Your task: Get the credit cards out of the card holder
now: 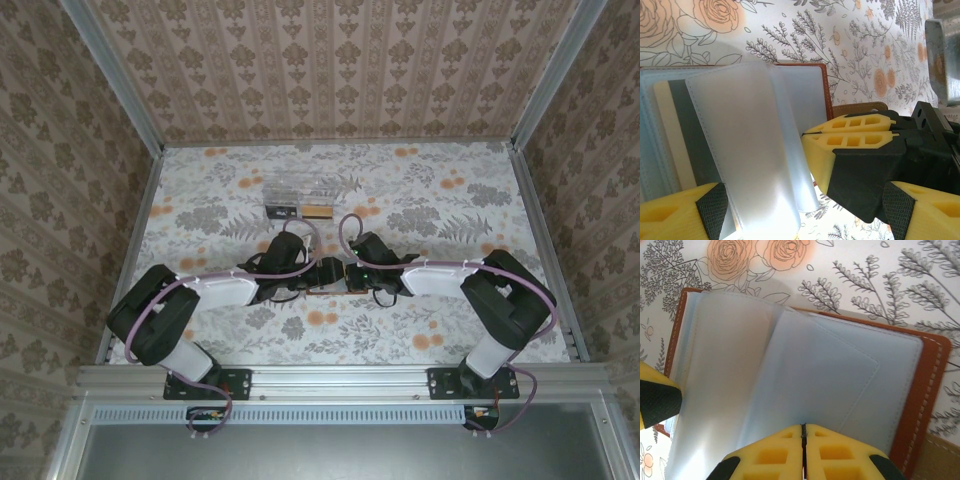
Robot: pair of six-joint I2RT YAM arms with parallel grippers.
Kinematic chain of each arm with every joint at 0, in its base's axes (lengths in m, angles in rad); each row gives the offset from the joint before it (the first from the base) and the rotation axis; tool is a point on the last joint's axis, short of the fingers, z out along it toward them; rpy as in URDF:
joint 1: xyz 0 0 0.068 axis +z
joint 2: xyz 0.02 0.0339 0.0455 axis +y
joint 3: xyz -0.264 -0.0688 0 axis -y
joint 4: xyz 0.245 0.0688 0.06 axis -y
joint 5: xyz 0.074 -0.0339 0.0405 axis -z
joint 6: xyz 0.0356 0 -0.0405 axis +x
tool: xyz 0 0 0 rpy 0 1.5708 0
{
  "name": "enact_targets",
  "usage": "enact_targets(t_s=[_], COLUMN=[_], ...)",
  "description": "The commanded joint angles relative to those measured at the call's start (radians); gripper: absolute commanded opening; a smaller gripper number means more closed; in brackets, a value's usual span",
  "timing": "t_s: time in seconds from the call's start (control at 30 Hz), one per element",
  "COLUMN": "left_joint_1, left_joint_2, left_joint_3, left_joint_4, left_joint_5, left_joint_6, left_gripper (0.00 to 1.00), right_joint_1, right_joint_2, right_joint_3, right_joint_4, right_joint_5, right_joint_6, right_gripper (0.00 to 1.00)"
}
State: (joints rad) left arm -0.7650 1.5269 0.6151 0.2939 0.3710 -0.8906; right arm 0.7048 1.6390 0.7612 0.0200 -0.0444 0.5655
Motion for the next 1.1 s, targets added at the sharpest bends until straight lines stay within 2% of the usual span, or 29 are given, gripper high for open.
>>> enact_targets(t_s=[0.0, 0.17, 0.4, 0.67, 1.07], left_joint_1=[0.0, -0.006, -0.035, -0.1, -0.126], left_joint_2=[-0.013, 0.002, 0.059, 0.117, 0.172], left_joint_3=[-0.004, 0.013, 0.06, 0.176, 0.242], left_joint_4=[0.032, 0.043, 0.084, 0.046, 0.046], left_joint_5=[0.019, 0.032, 0.057, 0.052, 0.065], left_joint_6=[-0.008, -0.008, -0.022, -0.01, -0.011], left_gripper=[0.85, 0.84, 0.84, 0.83, 0.83], right_joint_1=[-0.009, -0.035, -0.076, -0.111, -0.125], right_joint_2=[-0.082, -0.165, -0.208, -0.299, -0.341], right_joint_3=[-0.015, -0.063, -0.134, -0.198, -0.206], right_joint_4=[-0.053, -0.077, -0.058, -0.054, -0.077], right_joint_5=[0.056, 0.116, 0.113, 0.12, 0.116], right_joint_6=[0.011, 0.015, 0.033, 0.043, 0.037], right_gripper=[0.12, 0.14, 0.14, 0.15, 0.15])
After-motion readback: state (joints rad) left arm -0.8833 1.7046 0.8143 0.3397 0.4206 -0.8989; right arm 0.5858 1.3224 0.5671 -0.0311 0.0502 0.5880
